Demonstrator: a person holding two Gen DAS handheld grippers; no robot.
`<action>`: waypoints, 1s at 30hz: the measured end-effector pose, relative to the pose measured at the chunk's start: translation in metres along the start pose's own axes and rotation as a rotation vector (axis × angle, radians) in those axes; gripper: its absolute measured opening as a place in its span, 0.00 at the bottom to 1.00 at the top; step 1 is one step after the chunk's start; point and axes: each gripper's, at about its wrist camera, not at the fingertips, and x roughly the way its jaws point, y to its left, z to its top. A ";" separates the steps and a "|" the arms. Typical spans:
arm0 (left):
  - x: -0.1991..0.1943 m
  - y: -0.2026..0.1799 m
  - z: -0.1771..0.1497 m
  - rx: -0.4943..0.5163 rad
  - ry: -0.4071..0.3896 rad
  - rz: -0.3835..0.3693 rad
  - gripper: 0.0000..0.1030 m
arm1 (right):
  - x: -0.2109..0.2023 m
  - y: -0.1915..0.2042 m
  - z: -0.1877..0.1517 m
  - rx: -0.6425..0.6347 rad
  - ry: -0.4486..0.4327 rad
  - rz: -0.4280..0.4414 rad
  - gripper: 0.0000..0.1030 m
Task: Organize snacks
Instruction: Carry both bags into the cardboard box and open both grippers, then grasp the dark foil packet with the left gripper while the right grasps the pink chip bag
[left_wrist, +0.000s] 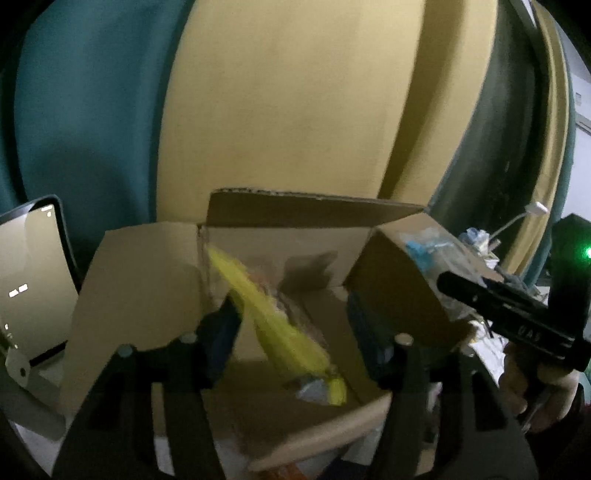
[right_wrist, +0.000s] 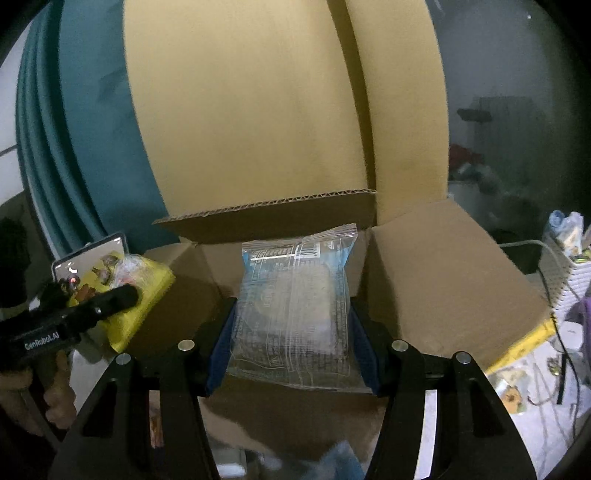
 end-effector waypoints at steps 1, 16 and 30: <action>0.002 0.001 0.001 -0.002 0.002 0.016 0.76 | 0.004 0.001 0.002 0.000 0.001 0.004 0.60; -0.044 -0.006 -0.018 0.018 -0.029 0.032 0.87 | -0.008 0.021 -0.006 -0.025 0.042 -0.016 0.81; -0.119 -0.018 -0.061 0.015 -0.061 0.040 0.88 | -0.072 0.043 -0.041 -0.037 0.043 0.010 0.81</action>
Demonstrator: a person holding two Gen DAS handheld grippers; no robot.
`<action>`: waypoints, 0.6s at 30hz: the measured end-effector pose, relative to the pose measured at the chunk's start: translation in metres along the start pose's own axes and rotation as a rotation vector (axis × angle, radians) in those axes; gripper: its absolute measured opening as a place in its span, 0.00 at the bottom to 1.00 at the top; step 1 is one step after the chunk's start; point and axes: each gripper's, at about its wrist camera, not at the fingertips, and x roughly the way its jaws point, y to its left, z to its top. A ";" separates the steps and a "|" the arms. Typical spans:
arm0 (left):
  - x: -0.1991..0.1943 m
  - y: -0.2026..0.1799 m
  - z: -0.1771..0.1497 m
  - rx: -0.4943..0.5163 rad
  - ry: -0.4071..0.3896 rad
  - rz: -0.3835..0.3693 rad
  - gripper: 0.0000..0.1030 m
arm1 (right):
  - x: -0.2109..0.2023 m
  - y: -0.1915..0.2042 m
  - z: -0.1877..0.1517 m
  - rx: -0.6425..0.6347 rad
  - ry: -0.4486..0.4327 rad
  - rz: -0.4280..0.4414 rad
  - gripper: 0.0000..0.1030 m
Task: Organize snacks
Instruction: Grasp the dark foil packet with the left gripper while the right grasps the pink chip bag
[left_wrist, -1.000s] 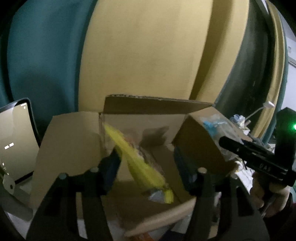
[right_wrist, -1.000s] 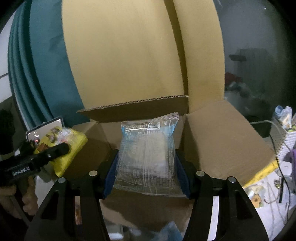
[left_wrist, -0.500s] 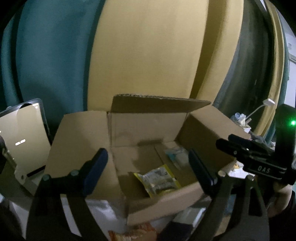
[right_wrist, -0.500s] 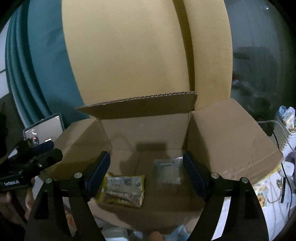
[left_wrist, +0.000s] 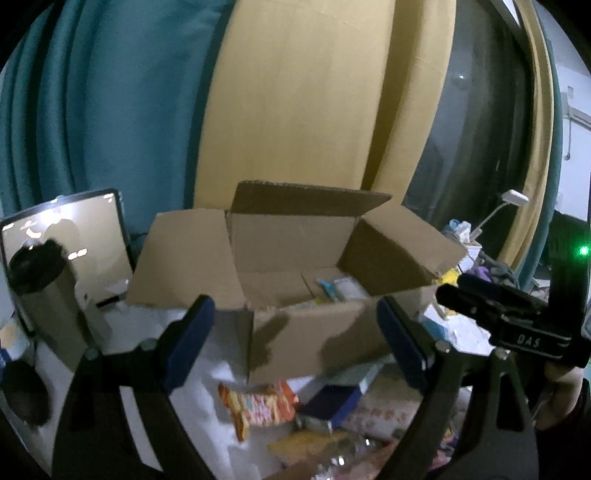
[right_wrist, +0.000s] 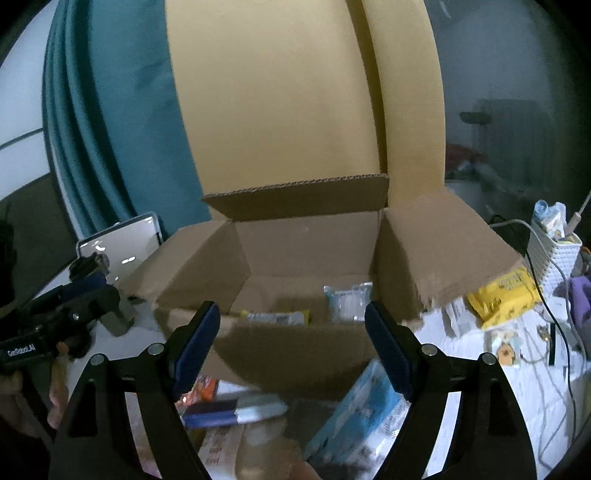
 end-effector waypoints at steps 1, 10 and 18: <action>-0.004 0.000 -0.004 -0.002 0.002 0.001 0.88 | -0.003 0.003 -0.003 -0.005 0.004 0.002 0.81; -0.034 0.000 -0.035 -0.011 0.010 -0.001 0.88 | -0.034 0.015 -0.037 -0.018 0.019 0.009 0.81; -0.052 0.006 -0.064 -0.023 0.026 0.000 0.88 | -0.050 0.032 -0.065 -0.025 0.038 0.009 0.81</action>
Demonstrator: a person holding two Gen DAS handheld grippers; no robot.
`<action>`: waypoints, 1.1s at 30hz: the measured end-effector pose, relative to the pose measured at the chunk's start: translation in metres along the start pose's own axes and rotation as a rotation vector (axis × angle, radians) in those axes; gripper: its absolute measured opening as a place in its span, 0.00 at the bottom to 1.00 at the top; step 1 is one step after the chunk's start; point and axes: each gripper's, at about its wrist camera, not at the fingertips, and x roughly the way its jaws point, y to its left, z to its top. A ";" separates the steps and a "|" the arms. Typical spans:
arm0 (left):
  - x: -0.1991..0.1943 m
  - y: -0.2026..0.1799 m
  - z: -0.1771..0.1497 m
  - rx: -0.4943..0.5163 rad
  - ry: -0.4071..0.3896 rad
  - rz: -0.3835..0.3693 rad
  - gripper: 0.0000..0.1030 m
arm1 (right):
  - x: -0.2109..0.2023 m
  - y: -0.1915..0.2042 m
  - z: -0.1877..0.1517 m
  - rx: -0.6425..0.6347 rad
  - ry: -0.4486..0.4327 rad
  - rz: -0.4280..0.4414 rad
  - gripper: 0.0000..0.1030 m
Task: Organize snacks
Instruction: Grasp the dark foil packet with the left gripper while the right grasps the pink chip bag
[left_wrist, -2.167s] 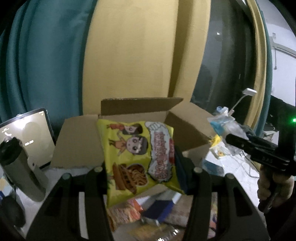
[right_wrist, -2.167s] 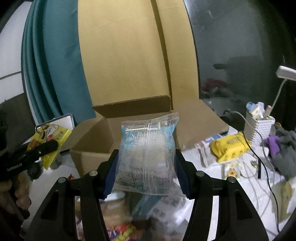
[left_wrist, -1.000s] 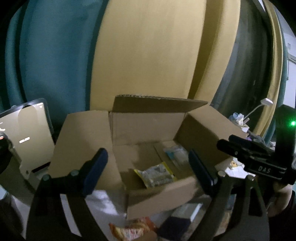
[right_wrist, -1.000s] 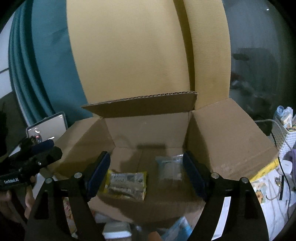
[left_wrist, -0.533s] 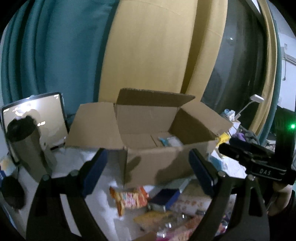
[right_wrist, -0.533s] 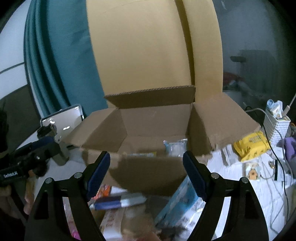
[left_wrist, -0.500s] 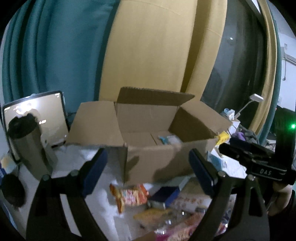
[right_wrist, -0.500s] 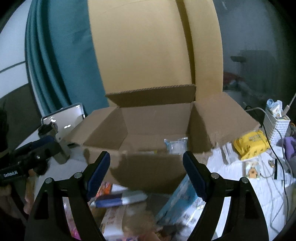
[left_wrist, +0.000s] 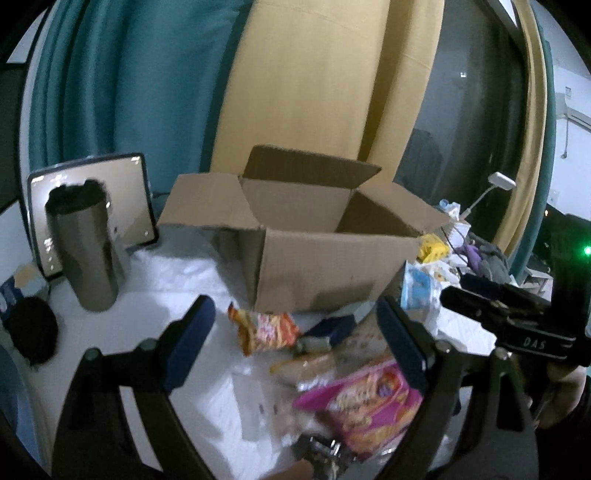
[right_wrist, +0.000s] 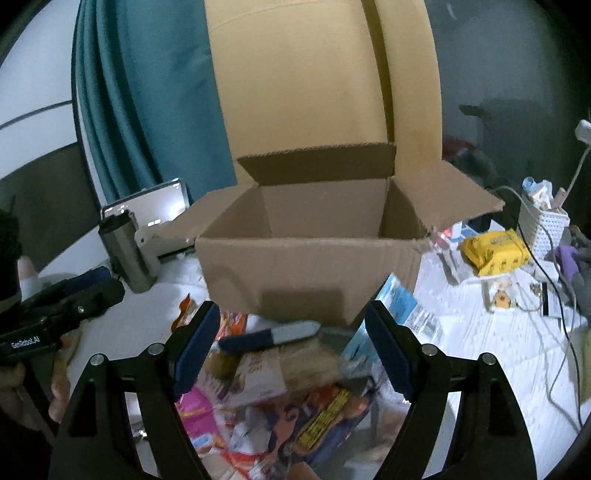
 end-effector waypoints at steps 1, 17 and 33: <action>-0.002 0.002 -0.005 -0.006 0.007 -0.001 0.88 | 0.000 0.003 -0.004 -0.004 0.005 0.001 0.81; -0.021 0.025 -0.092 -0.062 0.131 -0.018 0.88 | 0.008 0.050 -0.056 -0.050 0.095 0.046 0.81; -0.005 -0.002 -0.139 0.105 0.268 0.016 0.60 | 0.023 0.072 -0.085 -0.104 0.154 0.093 0.57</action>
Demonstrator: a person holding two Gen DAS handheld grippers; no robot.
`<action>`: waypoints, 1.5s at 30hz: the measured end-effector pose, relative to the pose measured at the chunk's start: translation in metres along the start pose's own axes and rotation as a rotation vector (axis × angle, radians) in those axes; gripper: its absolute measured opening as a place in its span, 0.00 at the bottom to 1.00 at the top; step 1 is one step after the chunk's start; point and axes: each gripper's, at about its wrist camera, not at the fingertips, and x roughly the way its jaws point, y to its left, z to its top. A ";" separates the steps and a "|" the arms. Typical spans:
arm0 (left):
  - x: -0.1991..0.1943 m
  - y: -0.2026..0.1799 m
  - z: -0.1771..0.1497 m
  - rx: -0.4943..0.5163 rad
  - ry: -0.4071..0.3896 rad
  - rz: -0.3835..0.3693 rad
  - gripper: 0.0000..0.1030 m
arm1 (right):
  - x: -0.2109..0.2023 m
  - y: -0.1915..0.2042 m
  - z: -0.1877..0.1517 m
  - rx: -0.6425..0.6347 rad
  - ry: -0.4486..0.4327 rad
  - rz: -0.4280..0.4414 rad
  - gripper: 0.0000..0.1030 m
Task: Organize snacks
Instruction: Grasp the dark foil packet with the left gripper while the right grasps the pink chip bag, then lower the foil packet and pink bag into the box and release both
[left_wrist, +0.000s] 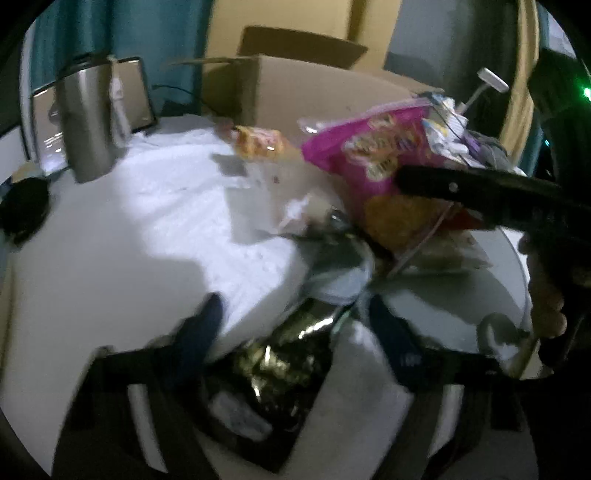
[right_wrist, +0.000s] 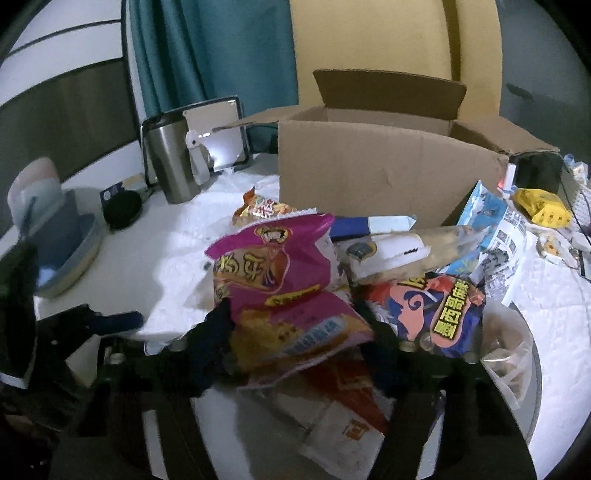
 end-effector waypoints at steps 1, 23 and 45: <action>0.000 -0.001 0.000 0.004 -0.002 0.001 0.54 | -0.002 0.000 0.000 -0.004 -0.004 0.004 0.49; -0.048 -0.045 0.036 0.010 -0.127 -0.100 0.27 | -0.098 -0.024 0.010 0.023 -0.195 -0.041 0.27; -0.032 -0.064 0.097 0.051 -0.167 -0.093 0.27 | -0.102 -0.089 0.019 0.134 -0.221 -0.091 0.27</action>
